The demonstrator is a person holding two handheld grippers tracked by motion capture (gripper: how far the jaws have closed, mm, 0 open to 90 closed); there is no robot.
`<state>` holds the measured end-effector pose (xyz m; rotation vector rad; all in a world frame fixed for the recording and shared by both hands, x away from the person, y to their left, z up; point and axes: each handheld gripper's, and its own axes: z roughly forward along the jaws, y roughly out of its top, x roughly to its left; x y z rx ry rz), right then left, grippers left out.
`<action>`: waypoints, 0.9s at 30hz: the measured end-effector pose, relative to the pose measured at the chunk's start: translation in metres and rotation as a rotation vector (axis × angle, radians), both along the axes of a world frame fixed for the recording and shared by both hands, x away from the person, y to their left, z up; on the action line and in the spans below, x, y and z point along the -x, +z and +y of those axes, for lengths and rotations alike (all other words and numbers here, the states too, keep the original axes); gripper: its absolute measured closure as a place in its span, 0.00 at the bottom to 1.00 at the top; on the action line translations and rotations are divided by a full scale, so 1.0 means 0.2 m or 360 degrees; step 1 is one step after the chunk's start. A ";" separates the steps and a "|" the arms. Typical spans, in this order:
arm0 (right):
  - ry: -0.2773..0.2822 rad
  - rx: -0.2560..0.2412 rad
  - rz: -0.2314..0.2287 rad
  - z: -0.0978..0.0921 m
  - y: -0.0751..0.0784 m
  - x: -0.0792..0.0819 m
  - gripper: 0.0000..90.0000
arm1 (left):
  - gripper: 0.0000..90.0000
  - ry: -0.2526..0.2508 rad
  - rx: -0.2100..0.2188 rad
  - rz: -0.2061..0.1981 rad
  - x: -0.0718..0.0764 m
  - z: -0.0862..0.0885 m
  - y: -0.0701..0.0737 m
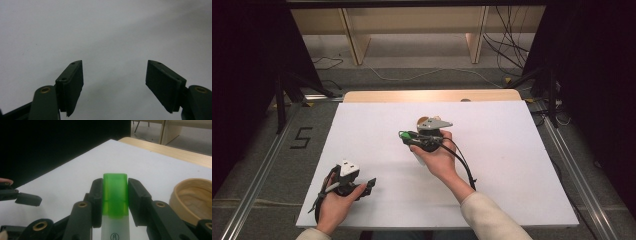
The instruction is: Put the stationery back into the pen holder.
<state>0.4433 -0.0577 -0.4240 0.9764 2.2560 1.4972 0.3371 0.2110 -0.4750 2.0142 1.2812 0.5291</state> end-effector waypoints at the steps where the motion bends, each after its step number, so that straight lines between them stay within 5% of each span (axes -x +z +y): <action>1: -0.0013 -0.0004 -0.0010 -0.01 0.00 -0.01 0.75 | 0.34 -0.0001 0.0000 -0.0001 0.00 0.00 0.00; 27: -0.0194 -0.0066 -0.0068 -0.11 0.14 -0.27 0.75 | 0.34 -0.0022 0.0003 -0.0006 -0.01 -0.01 0.00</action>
